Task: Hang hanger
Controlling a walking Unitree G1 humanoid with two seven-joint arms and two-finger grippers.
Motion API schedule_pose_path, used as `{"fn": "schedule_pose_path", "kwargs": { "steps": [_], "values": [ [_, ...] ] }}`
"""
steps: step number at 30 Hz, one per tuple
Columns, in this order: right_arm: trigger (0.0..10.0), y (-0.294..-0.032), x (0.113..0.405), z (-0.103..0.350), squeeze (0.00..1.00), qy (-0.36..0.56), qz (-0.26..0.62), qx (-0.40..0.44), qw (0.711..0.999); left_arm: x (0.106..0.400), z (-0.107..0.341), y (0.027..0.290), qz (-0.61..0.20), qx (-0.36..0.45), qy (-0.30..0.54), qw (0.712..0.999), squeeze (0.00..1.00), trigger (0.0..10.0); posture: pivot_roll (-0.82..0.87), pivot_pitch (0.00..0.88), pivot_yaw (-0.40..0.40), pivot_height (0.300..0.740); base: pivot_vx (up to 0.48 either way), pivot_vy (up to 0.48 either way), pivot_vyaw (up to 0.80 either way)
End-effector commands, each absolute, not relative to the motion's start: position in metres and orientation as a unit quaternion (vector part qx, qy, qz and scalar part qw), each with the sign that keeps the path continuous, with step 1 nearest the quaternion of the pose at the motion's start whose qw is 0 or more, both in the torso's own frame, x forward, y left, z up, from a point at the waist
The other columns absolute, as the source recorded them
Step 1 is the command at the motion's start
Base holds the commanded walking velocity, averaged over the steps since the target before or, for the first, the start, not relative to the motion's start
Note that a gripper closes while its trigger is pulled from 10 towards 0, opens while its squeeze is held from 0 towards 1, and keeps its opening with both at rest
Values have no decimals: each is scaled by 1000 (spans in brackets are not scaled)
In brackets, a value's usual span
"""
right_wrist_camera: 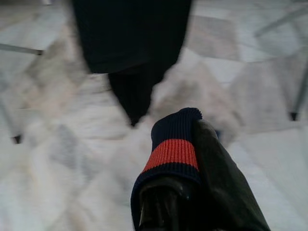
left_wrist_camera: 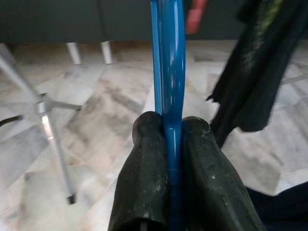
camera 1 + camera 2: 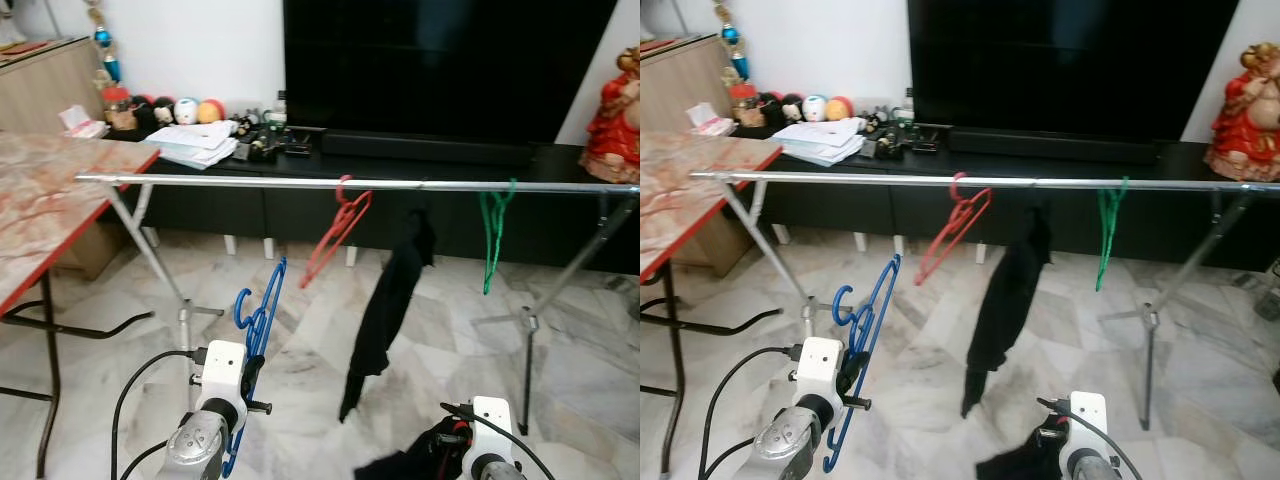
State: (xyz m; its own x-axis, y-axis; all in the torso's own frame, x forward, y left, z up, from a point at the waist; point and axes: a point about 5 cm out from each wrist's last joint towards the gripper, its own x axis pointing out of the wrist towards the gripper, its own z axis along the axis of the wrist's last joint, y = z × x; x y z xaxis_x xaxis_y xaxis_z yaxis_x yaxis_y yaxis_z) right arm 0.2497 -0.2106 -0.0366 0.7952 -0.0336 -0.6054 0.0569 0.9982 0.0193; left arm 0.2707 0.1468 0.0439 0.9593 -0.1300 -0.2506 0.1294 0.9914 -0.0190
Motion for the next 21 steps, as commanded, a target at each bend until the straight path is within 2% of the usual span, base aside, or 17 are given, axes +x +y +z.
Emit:
{"fn": "schedule_pose_path", "kwargs": {
  "steps": [1,8,15,21],
  "values": [
    [10000,-204,257,-32,0,300,-12,25,953,271,45,156,-52,3,129,990,0,10000,-37,17,55,740,0,480,0],
    [10000,-199,260,-30,0,297,-11,22,955,272,45,155,-53,4,128,990,0,10000,-36,19,57,740,0,480,0],
    [10000,-192,265,-27,0,287,-19,28,957,272,46,156,-54,11,125,991,0,10000,-35,20,57,740,0,0,0],
    [10000,-200,275,-16,0,258,-39,28,965,271,46,154,-60,9,127,990,0,10000,-31,19,56,740,0,0,0]
  ]
}}
